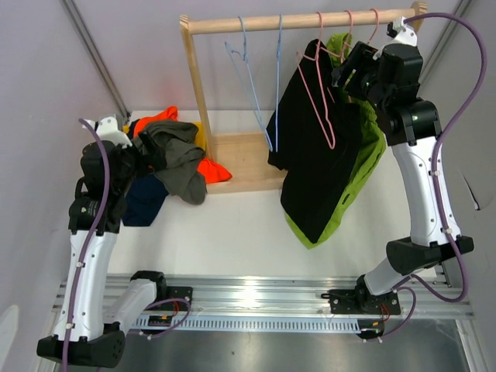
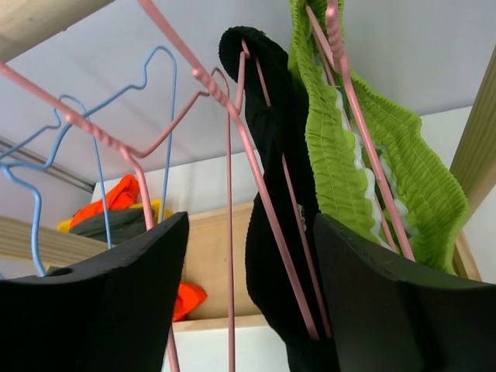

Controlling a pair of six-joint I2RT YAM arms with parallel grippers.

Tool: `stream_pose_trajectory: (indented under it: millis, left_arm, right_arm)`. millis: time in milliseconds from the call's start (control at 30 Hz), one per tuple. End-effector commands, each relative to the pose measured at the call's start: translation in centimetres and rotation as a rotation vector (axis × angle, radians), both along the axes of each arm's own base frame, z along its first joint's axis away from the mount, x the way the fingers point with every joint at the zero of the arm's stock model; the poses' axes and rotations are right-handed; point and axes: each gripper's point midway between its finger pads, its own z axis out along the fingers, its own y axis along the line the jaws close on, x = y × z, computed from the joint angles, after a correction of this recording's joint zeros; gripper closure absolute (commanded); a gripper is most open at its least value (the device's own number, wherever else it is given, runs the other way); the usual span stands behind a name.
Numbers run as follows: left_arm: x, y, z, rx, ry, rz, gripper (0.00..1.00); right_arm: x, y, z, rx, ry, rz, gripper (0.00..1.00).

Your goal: Remove the shorts from the hanger

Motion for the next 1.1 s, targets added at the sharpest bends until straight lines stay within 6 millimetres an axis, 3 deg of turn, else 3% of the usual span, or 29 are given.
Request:
stream_pose_trajectory:
  millis: [0, 33, 200, 333, 433, 467, 533, 633, 700, 733, 767, 800, 833, 867, 933, 1067]
  left_arm:
    - [-0.4, -1.0, 0.9, -0.021, -0.043, -0.046, 0.01]
    - [-0.4, -1.0, 0.7, -0.021, -0.040, -0.046, 0.01]
    - [-0.7, -1.2, 0.8, -0.025, -0.049, -0.056, 0.01]
    - [-0.6, -2.0, 0.5, -0.038, -0.041, -0.091, 0.01]
    - [-0.8, -2.3, 0.4, -0.045, -0.043, -0.101, 0.01]
    - [-0.8, -2.5, 0.4, -0.048, -0.046, -0.108, 0.01]
    - [-1.1, -3.3, 0.9, -0.057, -0.057, -0.149, 0.01]
    - [-1.9, -5.3, 2.4, -0.059, -0.078, -0.223, 0.01]
    - [-2.9, -7.4, 4.4, -0.061, -0.101, -0.282, 0.01]
    - [-2.7, -7.4, 3.7, -0.038, -0.062, -0.250, 0.01]
    - [-3.4, -9.5, 4.2, -0.038, -0.062, -0.316, 0.01]
    - [-3.7, -10.2, 5.5, -0.045, -0.085, -0.339, 0.01]
    - [-3.6, -11.3, 5.6, -0.048, -0.079, -0.364, 0.01]
    - [-4.5, -13.3, 5.8, -0.054, -0.083, -0.440, 0.01]
    - [-5.3, -15.5, 6.9, -0.066, -0.109, -0.518, 0.01]
    - [-7.5, -23.4, 7.1, -0.055, -0.146, -0.771, 0.01]
  right_arm:
    - [0.8, 0.2, 1.2, 0.030, -0.063, 0.005, 0.32]
    - [1.0, 0.3, 0.9, 0.032, -0.057, 0.006, 0.34]
    - [1.7, 0.9, -0.5, 0.052, -0.036, 0.020, 0.68]
    - [1.7, 1.0, -0.8, 0.056, -0.026, 0.025, 0.70]
    - [1.6, 1.0, -0.9, 0.050, -0.025, 0.028, 0.81]
    - [1.6, 1.0, -0.8, 0.047, -0.027, 0.030, 0.91]
    - [1.5, 1.1, -0.5, 0.050, -0.032, 0.035, 1.00]
    - [1.2, 1.1, 0.4, 0.068, -0.049, 0.039, 1.00]
    - [0.7, 1.2, 1.8, 0.083, -0.076, 0.045, 1.00]
    - [0.5, 1.2, 2.4, 0.089, -0.087, 0.048, 1.00]
    - [0.0, 1.1, 3.7, 0.102, -0.113, 0.048, 1.00]
    - [-0.5, 1.1, 4.2, 0.104, -0.116, 0.049, 1.00]
    - [-0.9, 0.8, 4.8, 0.106, -0.124, 0.033, 1.00]
    - [-1.6, 0.5, 6.3, 0.114, -0.157, 0.026, 1.00]
    - [-2.7, 0.3, 7.2, 0.117, -0.168, 0.016, 1.00]
    - [-4.8, 0.3, 8.7, 0.132, -0.198, 0.021, 1.00]
